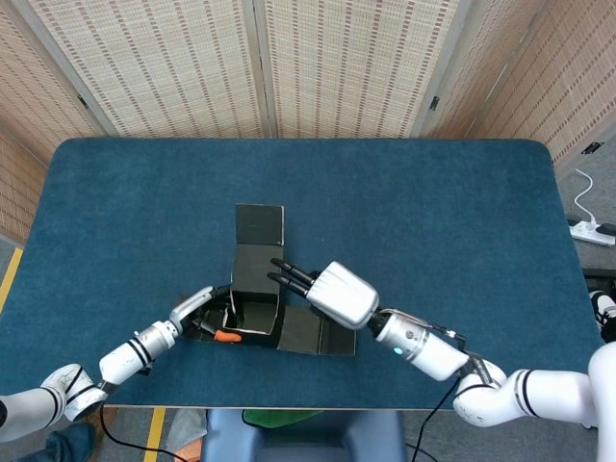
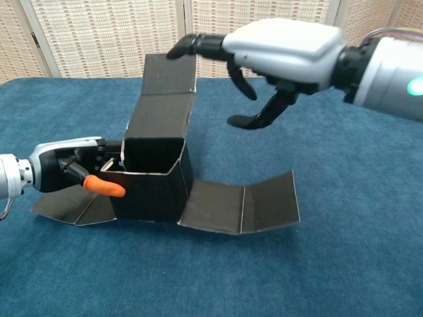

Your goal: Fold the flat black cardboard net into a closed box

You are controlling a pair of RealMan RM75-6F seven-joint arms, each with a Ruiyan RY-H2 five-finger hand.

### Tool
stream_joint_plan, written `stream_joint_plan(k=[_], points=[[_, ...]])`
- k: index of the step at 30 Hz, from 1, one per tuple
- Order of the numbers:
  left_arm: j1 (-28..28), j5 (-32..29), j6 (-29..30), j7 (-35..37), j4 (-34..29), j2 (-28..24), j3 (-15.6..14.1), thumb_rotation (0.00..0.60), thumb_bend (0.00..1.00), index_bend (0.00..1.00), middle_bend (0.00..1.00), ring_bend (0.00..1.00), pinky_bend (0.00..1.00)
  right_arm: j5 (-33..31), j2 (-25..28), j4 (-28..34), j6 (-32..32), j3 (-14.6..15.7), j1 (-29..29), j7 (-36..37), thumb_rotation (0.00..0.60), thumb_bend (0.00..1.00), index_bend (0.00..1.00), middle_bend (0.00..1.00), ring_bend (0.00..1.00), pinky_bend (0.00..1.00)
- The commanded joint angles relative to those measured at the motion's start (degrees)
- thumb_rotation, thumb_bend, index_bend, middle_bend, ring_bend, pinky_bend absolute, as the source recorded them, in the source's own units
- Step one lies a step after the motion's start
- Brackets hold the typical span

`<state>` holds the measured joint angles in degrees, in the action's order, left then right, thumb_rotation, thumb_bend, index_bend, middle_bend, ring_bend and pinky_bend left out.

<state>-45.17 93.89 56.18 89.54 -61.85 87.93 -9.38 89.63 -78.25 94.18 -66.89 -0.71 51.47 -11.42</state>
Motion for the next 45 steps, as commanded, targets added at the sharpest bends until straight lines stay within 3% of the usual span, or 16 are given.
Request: stream_joint_plan(k=[1,12,19,25,32,39,45], points=[[0.7,-0.8,1.6,5.9,-1.2,-3.1,0.7,0.600,0.16,0.34,0.31,0.45,0.56,3.2,3.2,0.8,-9.9,0.7,-7.5,7.7,0.600,0.31,0.00,0.00,0.61,1.00],[1.6,-0.2,7.5,31.2,-3.8,-10.5,2.4,0.600,0.16,0.33,0.31,0.45,0.56,5.3,1.0,-5.1,-21.1,0.6,-17.0,23.3,0.600,0.31,0.00,0.00,0.62,1.00],[0.9,3.7,11.5,44.9,-5.5,-12.5,1.5,0.600,0.16,0.32,0.31,0.45,0.56,6.6,-5.3,-10.1,-20.0,-1.2,-16.6,26.0,0.600,0.30,0.00,0.00,0.62,1.00],[-0.2,5.6,12.5,46.1,-7.5,-12.9,1.0,0.600,0.16,0.31,0.30,0.45,0.56,6.5,-14.5,-14.0,-16.7,-6.3,-12.3,22.2,0.600,0.14,0.00,0.00,0.65,1.00],[-0.4,6.1,12.6,44.0,-7.9,-12.4,0.1,0.600,0.16,0.31,0.30,0.45,0.56,5.7,-21.3,-17.8,-13.0,-12.4,-6.2,18.1,0.600,0.08,0.00,0.05,0.66,1.00],[-0.1,7.5,13.1,40.2,-5.3,-11.1,-1.4,0.600,0.16,0.31,0.30,0.45,0.55,5.5,-22.3,-17.9,-11.0,-14.8,-3.1,15.2,0.600,0.07,0.00,0.09,0.68,1.00],[0.1,7.7,12.4,33.6,-2.7,-9.7,-2.1,0.600,0.16,0.31,0.30,0.45,0.55,6.4,-21.3,-16.7,-9.1,-14.2,-1.7,12.7,0.600,0.06,0.00,0.13,0.69,1.00]])
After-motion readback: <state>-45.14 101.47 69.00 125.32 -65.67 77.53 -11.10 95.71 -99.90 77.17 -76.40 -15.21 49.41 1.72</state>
